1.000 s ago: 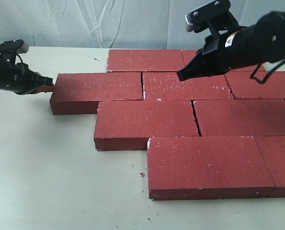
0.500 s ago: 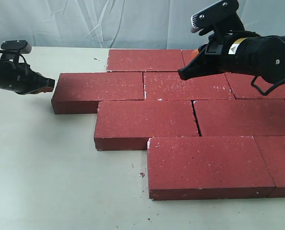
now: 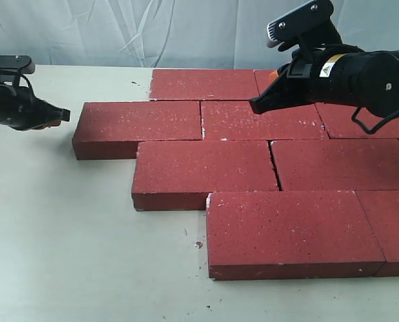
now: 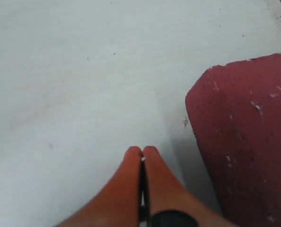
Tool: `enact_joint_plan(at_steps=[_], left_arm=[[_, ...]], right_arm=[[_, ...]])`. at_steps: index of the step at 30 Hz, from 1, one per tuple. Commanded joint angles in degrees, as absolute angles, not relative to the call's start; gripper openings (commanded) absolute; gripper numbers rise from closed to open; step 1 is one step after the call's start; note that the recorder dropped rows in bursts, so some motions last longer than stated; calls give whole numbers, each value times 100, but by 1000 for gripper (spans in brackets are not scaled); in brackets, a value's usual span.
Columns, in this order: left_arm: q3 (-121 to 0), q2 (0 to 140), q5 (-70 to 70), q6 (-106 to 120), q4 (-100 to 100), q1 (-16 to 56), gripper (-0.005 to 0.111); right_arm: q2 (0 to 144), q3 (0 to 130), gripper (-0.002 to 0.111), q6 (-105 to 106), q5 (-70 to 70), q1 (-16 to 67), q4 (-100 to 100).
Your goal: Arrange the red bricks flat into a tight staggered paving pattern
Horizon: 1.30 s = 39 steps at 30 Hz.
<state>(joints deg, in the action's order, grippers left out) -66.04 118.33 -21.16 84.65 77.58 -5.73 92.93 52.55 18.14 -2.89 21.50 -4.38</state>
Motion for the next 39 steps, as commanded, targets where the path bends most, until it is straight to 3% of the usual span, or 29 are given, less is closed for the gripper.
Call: enact_joint_plan(at_steps=[1, 6, 14, 17, 22, 26, 31, 39], left_arm=[[-6613, 11405, -2376, 8053, 7153, -573, 0], [-6613, 10903, -2686, 7518, 6884, -492, 0], [-6613, 10379, -1443, 7460, 7223, 28, 0], [-6613, 10172, -1786, 6201, 5825, 15, 0], [-6613, 9608, -2455, 3084, 1633, 0, 0], [-6613, 9142, -3423, 1228, -444, 0, 0], [-6613, 8564, -4250, 877, -735, 0, 0], [-5935, 7330, -3566, 869, -425, 20, 0]], right_arm=[[9224, 5238, -1, 1834, -301, 2173, -447], [9224, 5445, -1, 1845, 348, 2173, -280], [9303, 6985, -1, 1845, 2679, 2173, -125], [9303, 7431, -1, 1855, 3732, 2160, 152], [9229, 7796, -1, 1838, 5082, 1650, 344], [9081, 7796, -1, 1455, 5361, 1014, 344], [8724, 7716, -1, 1125, 5326, 520, 293], [7492, 6584, -1, 816, 4002, 465, 353]])
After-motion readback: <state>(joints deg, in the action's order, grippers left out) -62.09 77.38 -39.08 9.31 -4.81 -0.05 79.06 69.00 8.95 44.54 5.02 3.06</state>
